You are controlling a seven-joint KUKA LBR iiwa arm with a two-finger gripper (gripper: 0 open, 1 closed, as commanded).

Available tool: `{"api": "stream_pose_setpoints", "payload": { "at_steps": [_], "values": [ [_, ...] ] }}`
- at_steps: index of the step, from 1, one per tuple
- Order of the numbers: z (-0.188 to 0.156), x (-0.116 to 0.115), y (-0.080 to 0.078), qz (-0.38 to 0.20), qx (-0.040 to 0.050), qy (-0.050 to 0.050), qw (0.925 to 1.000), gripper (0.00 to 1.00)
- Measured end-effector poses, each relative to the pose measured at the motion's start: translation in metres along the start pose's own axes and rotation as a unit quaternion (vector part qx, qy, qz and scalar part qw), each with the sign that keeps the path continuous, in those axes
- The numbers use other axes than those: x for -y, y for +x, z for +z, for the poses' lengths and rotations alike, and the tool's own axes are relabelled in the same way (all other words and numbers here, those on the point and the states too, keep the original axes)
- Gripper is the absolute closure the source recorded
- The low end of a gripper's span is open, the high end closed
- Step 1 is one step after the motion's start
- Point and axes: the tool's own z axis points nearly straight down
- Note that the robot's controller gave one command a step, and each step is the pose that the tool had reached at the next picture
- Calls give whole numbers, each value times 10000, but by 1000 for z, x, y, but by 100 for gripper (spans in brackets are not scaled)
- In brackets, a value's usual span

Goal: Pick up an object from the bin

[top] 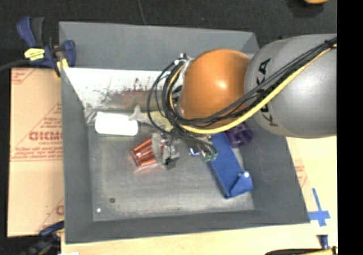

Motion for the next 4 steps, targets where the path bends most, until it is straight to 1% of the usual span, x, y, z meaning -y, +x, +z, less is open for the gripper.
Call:
{"api": "stream_pose_setpoints", "payload": {
  "at_steps": [1, 2, 3, 4],
  "values": [
    [27, 4, 1, 242, -10, 1, 9997, 100],
    [50, -7, 0, 1057, -5, 3, 9944, 100],
    [62, -1, -21, -194, 22, 14, 9998, 100],
    [65, 22, -55, 1204, 7, 3, 9927, 100]
  ]
}}
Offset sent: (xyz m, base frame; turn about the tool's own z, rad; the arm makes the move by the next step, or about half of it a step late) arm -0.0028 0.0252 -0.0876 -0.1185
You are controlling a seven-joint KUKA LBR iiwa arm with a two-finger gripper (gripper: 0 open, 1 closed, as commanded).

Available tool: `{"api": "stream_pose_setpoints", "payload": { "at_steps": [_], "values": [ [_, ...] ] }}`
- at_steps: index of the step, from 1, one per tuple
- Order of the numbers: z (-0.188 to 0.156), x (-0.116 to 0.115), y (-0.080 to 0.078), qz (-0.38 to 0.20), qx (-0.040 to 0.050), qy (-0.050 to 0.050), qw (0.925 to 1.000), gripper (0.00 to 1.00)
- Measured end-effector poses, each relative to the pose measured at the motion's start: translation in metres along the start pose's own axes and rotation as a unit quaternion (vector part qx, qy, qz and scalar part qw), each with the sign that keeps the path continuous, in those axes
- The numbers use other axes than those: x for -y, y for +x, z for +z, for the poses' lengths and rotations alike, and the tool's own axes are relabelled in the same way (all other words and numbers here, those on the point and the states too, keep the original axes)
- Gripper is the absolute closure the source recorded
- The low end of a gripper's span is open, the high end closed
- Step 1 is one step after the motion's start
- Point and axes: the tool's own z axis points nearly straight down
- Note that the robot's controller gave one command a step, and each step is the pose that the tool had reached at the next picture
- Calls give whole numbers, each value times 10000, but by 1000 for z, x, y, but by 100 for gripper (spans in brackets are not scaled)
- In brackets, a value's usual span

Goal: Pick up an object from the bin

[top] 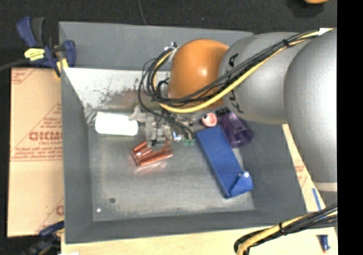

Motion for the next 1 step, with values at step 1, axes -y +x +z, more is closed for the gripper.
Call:
{"api": "stream_pose_setpoints", "payload": {
  "at_steps": [1],
  "values": [
    [35, -50, 36, -438, 32, 3, 9990, 100]
  ]
}}
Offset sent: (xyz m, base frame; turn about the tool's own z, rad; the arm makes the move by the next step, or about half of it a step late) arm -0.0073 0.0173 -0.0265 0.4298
